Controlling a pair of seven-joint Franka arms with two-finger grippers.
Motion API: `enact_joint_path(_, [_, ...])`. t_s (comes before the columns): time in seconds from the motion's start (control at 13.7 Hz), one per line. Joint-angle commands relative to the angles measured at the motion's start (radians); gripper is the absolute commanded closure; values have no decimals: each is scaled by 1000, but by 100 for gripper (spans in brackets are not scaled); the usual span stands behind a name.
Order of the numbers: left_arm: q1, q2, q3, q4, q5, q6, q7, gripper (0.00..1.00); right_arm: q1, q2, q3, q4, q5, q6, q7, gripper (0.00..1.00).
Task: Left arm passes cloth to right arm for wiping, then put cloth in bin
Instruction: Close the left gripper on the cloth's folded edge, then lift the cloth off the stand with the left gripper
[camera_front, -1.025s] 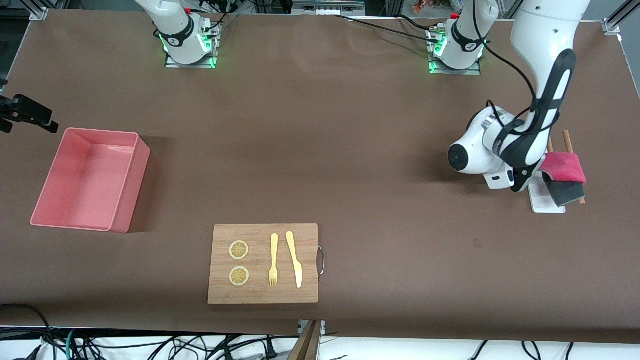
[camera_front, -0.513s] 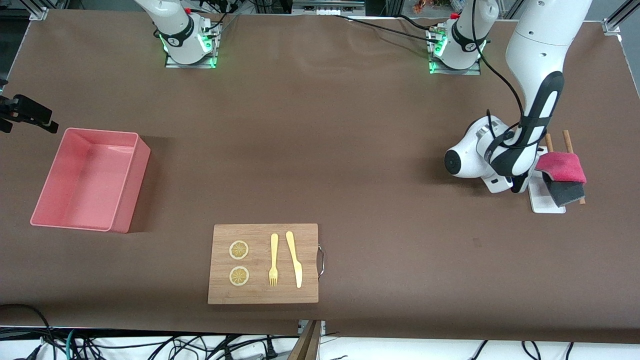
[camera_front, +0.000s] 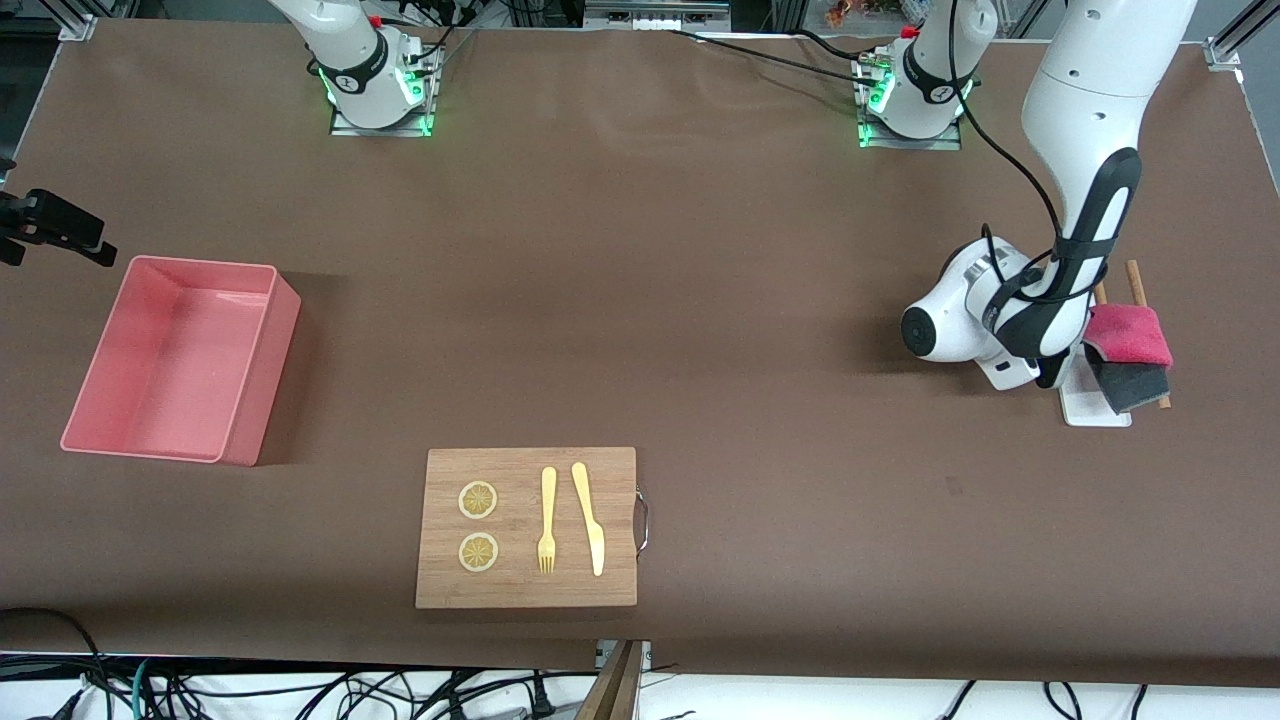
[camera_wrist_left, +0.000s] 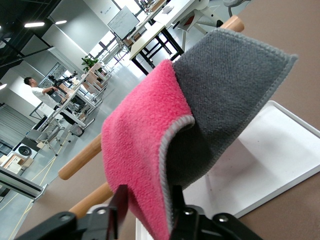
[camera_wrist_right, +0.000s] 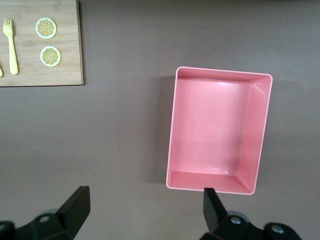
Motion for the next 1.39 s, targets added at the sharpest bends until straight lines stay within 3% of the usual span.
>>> enact_joint_path(0.0, [7,28,-3,27,30,9,-16,87,-2,-7,-1,-1,-7,-2,-13,0])
enact_joint_path(0.07, [9,28,-3,27,30,11,-14,100,-2,-7,-1,-1,-7,-2,-15,0])
enact_joint_path(0.37, [-3,16,-6,49,7,5,19,100,-2,4,1,18,-7,-11,-15,0])
enact_joint_path(0.81, [-20,-33,-8,175,-167,-106,254,100,0,4,3,22,-28,-14,-16,0])
enact_joint_path(1.32, [-20,-43,-43,476,-410,-371,626,100,0,5,3,21,-25,-6,-12,0])
